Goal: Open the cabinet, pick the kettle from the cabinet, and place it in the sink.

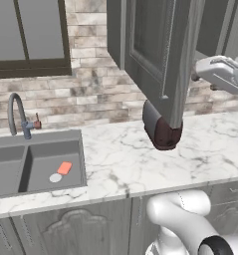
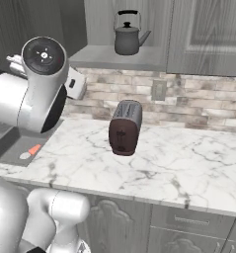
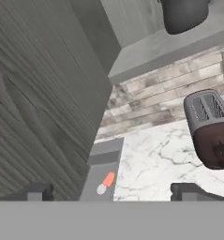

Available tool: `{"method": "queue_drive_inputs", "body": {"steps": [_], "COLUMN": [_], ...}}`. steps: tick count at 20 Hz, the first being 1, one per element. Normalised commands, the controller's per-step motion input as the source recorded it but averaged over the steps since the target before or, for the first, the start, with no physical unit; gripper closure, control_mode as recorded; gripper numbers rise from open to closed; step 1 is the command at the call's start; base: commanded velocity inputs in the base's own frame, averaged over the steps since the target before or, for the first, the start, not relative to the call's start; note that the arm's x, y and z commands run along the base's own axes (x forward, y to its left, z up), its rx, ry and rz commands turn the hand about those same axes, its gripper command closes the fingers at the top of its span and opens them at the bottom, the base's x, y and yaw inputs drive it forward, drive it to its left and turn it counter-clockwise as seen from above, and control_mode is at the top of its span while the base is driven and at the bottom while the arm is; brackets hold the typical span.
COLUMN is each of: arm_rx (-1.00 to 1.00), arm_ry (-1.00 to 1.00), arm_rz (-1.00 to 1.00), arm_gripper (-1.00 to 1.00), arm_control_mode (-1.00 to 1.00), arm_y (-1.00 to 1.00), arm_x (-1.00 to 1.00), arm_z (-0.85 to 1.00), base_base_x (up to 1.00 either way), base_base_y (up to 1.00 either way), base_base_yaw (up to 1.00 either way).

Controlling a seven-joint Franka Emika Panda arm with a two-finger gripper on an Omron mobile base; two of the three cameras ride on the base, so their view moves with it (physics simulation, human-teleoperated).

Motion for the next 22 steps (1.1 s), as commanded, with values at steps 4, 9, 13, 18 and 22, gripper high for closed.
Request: {"method": "queue_drive_inputs", "body": {"steps": [4, 9, 13, 18, 22], "arm_rx": [-0.06, -0.10, -0.09, -0.14, -0.18], "arm_ry": [-0.05, -0.13, -0.18, -0.14, 0.00], "arm_rz": [-0.06, 0.00, 0.00, -0.01, -0.08], "arm_gripper": [-1.00, -1.00, -1.00, -1.00, -1.00], "arm_control_mode": [-1.00, -1.00, -1.00, -1.00, -1.00], "arm_y": [-0.18, -0.24, -0.24, -0.12, 0.00], "arm_x": [0.42, 0.38, 0.34, 0.37, 0.46], "arm_z": [0.10, 0.04, 0.04, 0.09, 0.20], "base_base_x": [0.00, 0.00, 0.00, 0.00, 0.00], "base_base_y": [0.00, 0.00, 0.00, 0.00, 0.00], "base_base_yaw": [0.00, 0.00, 0.00, 0.00, 0.00]}}
